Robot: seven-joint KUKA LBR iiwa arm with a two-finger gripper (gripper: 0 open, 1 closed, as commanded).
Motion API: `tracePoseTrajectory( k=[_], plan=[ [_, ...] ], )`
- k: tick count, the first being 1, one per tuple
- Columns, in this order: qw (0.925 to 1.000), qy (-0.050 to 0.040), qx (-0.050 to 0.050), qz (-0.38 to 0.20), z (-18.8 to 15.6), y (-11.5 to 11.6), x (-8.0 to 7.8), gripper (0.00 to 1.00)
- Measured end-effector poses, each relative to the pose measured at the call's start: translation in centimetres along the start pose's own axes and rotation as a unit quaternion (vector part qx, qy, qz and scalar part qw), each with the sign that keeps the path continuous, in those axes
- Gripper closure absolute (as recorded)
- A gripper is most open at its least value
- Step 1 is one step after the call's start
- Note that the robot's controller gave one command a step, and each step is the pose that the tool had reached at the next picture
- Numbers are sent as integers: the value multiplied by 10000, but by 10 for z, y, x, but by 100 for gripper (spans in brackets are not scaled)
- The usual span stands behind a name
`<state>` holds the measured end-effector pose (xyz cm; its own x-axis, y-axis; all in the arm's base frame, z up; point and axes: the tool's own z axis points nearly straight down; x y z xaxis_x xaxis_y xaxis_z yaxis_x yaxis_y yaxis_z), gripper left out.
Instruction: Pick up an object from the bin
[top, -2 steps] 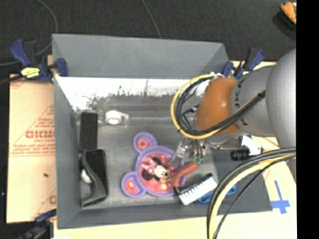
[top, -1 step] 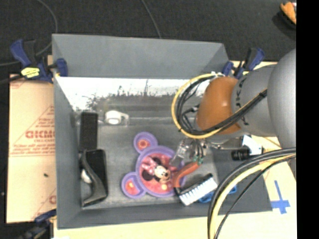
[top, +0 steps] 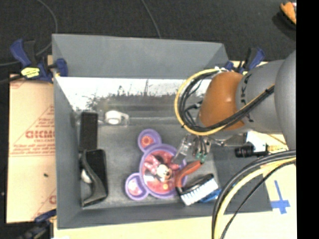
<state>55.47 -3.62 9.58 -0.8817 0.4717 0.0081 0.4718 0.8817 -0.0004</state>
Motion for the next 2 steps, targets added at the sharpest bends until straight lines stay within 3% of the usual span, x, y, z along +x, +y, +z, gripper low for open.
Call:
tracePoseTrajectory(
  k=[2],
  plan=[
    [10000,-30,-9,-10,-21,0,-2,100]
  ],
)
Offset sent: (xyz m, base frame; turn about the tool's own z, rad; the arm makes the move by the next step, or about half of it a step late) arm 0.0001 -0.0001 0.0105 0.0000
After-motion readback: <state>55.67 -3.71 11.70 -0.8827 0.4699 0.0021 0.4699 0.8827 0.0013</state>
